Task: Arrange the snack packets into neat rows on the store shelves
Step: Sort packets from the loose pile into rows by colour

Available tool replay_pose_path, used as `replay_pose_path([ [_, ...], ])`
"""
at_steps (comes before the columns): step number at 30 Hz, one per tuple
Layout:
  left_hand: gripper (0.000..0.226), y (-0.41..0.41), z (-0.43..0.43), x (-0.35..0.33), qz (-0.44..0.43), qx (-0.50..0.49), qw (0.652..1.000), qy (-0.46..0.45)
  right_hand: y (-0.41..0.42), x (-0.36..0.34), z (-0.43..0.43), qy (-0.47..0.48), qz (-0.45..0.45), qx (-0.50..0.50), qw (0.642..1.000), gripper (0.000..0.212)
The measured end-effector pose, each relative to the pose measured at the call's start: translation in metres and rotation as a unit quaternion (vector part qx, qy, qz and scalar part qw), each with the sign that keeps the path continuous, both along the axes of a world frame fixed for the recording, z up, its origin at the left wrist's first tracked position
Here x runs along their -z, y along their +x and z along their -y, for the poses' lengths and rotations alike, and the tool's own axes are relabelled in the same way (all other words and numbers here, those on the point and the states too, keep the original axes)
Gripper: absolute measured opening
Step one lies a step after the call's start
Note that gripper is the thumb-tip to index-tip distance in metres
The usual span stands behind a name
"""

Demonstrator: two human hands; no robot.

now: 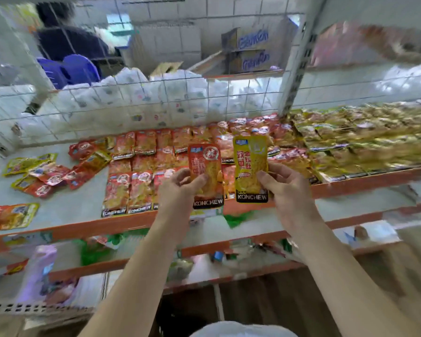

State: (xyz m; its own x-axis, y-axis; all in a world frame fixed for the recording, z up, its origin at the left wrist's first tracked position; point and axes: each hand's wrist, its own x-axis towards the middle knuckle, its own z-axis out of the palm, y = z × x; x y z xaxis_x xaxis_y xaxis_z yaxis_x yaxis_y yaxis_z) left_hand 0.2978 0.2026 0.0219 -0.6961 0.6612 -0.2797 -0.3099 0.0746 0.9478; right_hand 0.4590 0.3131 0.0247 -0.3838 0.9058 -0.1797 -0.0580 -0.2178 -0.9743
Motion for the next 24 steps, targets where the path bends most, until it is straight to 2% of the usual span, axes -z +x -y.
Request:
replay_pose_path([
  [1, 0.023, 0.015, -0.005, -0.001, -0.004, 0.007, 1.000, -0.002, 0.015, 0.002, -0.003, 0.002, 0.000, 0.004, 1.000, 0.013],
  [3, 0.009, 0.045, -0.012, -0.002, -0.008, 0.023, 1.000, -0.006, 0.045, 0.003, -0.006, 0.016, 0.003, 0.011, 1.000, 0.012],
  [5, 0.015, 0.070, -0.019, 0.005, -0.026, 0.042, 0.999, -0.013, 0.074, 0.006, -0.009, 0.030, 0.011, 0.020, 0.999, 0.013],
  [15, 0.009, 0.143, -0.046, 0.009, -0.104, 0.088, 0.990, -0.028, 0.142, 0.012, -0.033, -0.014, 0.017, 0.070, 0.997, 0.011],
  [19, 0.000, 0.143, -0.054, 0.011, -0.089, 0.082, 0.992, -0.040, 0.144, 0.015, -0.040, -0.032, 0.005, 0.087, 0.996, 0.014],
  [24, 0.004, 0.140, -0.071, 0.011, -0.056, 0.082, 0.995, -0.032, 0.145, 0.015, -0.045, -0.039, 0.009, 0.107, 0.993, 0.017],
])
